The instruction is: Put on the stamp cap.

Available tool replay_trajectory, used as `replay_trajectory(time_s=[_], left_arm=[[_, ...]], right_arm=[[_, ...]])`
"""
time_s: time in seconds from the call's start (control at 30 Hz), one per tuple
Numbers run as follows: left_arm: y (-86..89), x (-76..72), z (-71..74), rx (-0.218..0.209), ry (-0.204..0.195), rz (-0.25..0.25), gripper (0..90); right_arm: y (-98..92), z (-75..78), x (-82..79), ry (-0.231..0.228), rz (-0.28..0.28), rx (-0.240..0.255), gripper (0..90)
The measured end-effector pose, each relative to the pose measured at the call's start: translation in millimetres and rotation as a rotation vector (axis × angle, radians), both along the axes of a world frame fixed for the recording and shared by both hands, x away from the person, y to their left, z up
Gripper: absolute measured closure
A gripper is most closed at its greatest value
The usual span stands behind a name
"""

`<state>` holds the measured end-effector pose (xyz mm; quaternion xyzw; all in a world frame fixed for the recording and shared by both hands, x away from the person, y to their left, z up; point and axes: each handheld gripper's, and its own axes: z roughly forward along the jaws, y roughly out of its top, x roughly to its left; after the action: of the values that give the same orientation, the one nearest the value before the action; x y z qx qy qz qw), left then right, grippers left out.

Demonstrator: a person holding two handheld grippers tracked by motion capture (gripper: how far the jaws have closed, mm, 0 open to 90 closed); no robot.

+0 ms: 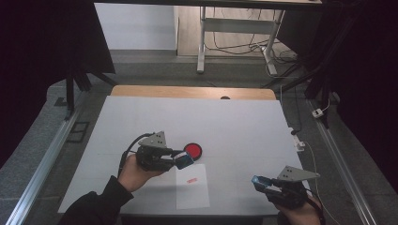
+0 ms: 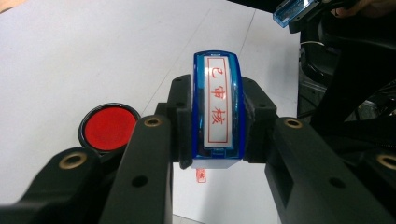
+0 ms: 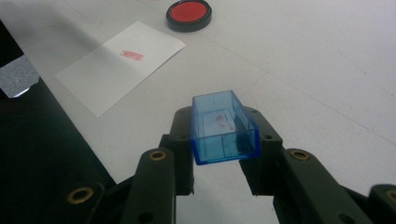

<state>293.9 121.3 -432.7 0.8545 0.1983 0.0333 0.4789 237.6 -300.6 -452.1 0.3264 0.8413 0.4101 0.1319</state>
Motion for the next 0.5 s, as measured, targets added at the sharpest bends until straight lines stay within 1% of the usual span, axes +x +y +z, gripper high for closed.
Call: replay_trajectory(time_s=[0.17,0.3,0.4,0.5], left_arm=[[0.8,-1.0,2.5,-0.011,-0.009,-0.013,69.7],[1.4,-0.8,3.0,-0.018,-0.010,-0.025,69.7],[1.5,-0.6,2.9,-0.018,-0.011,-0.027,69.7],[1.4,-0.6,3.0,-0.019,-0.012,-0.029,69.7]], right_arm=[[-0.4,0.3,0.2,0.002,-0.001,0.003,67.9],[-2.2,1.1,0.8,0.008,-0.005,0.021,67.9],[-1.5,1.9,1.4,0.015,0.009,0.049,67.9],[2.1,3.8,1.4,0.009,0.039,0.046,67.9]])
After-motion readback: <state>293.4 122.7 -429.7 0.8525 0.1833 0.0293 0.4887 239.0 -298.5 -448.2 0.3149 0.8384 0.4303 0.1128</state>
